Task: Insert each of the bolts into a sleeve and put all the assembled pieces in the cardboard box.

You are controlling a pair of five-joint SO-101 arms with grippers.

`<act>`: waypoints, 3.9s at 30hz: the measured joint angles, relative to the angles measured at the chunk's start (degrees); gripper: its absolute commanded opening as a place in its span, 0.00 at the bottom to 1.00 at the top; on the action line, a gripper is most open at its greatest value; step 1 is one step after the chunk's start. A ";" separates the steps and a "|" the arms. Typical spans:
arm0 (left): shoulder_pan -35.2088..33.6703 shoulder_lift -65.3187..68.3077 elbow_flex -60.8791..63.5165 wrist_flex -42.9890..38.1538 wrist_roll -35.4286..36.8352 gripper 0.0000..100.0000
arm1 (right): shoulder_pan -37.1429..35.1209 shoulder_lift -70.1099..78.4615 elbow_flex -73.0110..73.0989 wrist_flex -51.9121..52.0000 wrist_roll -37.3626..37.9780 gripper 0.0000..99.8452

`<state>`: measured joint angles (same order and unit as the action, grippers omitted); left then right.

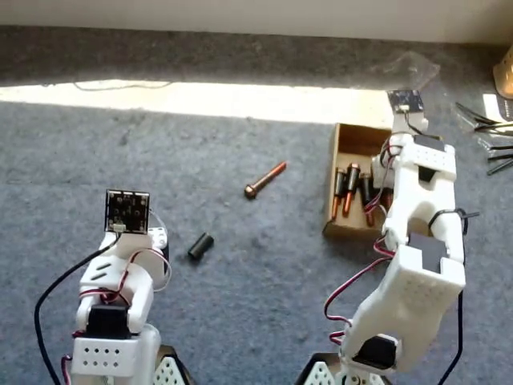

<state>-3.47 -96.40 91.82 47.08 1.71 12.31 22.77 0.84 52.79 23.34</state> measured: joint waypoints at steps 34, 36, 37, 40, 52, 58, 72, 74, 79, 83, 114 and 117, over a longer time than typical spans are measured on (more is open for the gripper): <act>-2.29 0.00 0.09 -0.79 0.00 0.01 | -21.19 -49.58 -0.18 25.23 0.18 0.17; -2.29 0.00 -0.97 -0.18 0.00 0.01 | -23.82 -51.96 -0.18 27.08 0.18 0.17; -2.29 0.00 -1.93 0.97 0.00 0.01 | -25.14 -53.01 -0.18 27.69 0.18 0.17; -2.29 0.00 -5.27 6.15 0.00 0.01 | -28.84 -55.82 -0.18 28.40 0.18 0.17; -6.77 -0.79 -17.85 23.03 0.00 0.01 | -46.07 -58.37 8.79 27.43 0.18 0.17; -19.08 -0.79 -19.43 23.30 0.00 0.01 | -51.25 -58.29 24.35 15.47 4.66 0.17; -20.66 -0.79 -19.43 23.30 0.00 0.01 | -60.04 -58.29 55.56 -16.44 40.79 0.17; -20.66 -0.79 -19.43 23.30 0.00 0.01 | -60.31 -58.29 58.11 -20.92 43.43 0.17; -20.66 -0.79 -19.43 23.30 0.00 0.01 | -60.48 -58.29 60.22 -29.45 44.66 0.17; -20.66 -0.79 -19.43 23.30 0.00 0.01 | -61.98 -58.29 60.22 -32.09 44.84 0.17; -20.66 -0.79 -19.43 23.30 0.00 0.01 | -63.91 -22.77 45.63 -32.97 45.01 0.00; -20.66 -0.79 -17.85 20.31 0.00 0.01 | -63.82 -21.54 45.10 -32.97 45.01 0.01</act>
<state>-24.13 -97.19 73.98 67.38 1.71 -51.52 1.23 45.93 19.82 68.35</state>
